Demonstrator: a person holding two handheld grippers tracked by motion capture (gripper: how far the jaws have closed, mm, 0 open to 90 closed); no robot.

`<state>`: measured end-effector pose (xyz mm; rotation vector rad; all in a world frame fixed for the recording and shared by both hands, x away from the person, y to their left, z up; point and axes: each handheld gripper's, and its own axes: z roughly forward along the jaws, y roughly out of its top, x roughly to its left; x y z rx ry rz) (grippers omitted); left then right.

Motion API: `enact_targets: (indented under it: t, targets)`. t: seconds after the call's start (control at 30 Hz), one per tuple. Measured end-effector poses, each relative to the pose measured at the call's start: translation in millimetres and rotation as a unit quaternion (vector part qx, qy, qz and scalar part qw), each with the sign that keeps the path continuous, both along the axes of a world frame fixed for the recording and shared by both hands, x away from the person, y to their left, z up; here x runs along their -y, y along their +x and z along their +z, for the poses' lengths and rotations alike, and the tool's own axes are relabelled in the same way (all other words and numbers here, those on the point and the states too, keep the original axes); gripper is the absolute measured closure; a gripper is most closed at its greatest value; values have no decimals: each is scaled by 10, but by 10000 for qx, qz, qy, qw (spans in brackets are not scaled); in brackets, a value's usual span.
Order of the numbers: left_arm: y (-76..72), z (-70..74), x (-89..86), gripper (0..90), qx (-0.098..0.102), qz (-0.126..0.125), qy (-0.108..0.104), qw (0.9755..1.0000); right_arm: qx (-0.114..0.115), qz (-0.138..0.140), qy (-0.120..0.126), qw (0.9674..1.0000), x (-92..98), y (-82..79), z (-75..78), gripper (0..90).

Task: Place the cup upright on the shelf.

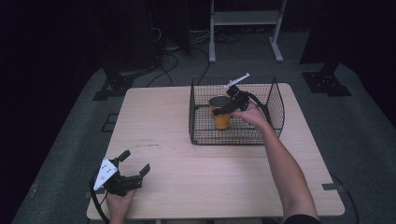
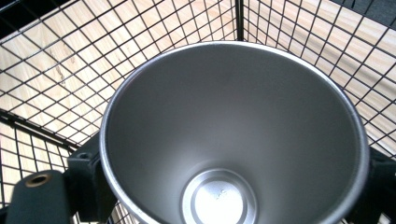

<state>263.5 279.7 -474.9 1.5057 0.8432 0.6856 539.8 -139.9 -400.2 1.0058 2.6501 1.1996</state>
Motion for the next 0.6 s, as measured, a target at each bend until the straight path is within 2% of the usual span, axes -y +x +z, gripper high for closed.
enact_targets:
  t: [0.27, 0.33, 0.4, 0.5, 0.6]
  targets:
    - [-1, 0, 1, 23, -1, -3, 1, 10000, 105, 14, -89, 9999, 17, -24, 1, 121]
    - [-1, 0, 4, 23, -3, -4, 6, 10000, 233, 0, -168, 9996, 31, -66, -12, 121]
    - [-1, 0, 7, 23, -5, -7, 22, 10000, 223, -6, -170, 9996, 41, -75, -14, 121]
    - [1, 0, 12, 23, -5, -6, 43, 10000, 237, 30, -343, 9991, 62, -103, 6, 116]
    - [0, 0, 13, 23, -9, -2, 47, 10000, 256, 10, -404, 9989, 69, -111, 16, 108]
